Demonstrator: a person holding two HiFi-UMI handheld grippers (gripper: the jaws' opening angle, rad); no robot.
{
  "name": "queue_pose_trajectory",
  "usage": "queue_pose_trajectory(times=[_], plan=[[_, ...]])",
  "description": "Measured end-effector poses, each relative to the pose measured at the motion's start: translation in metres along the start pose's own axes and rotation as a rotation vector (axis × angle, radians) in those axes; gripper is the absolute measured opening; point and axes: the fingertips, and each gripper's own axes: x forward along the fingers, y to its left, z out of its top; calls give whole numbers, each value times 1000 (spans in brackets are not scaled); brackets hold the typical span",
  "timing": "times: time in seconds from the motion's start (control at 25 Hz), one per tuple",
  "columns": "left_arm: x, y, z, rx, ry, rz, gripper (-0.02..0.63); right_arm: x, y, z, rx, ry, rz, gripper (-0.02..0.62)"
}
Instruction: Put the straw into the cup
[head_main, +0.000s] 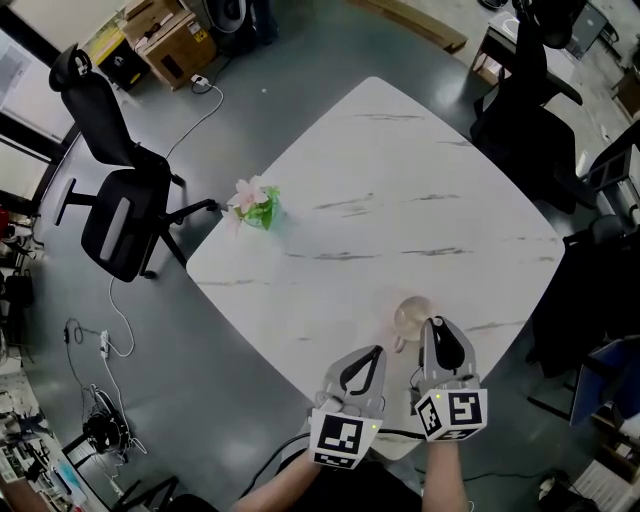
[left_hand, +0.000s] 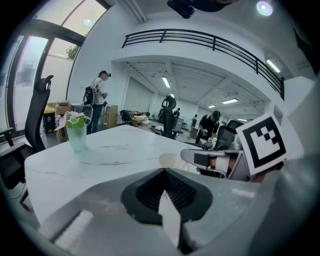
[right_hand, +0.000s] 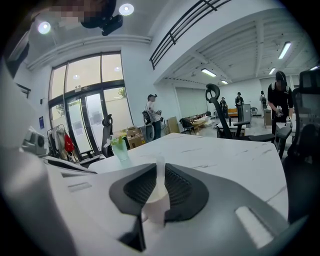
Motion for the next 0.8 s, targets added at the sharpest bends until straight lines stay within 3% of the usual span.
queue_pose_trajectory(times=[0.4, 0.8], plan=[[-6, -4, 10, 24, -21, 0, 2, -7, -1, 2, -2, 0, 8, 114], [-15, -27, 34, 53, -78, -12, 2, -53, -10, 31, -6, -74, -4, 117]])
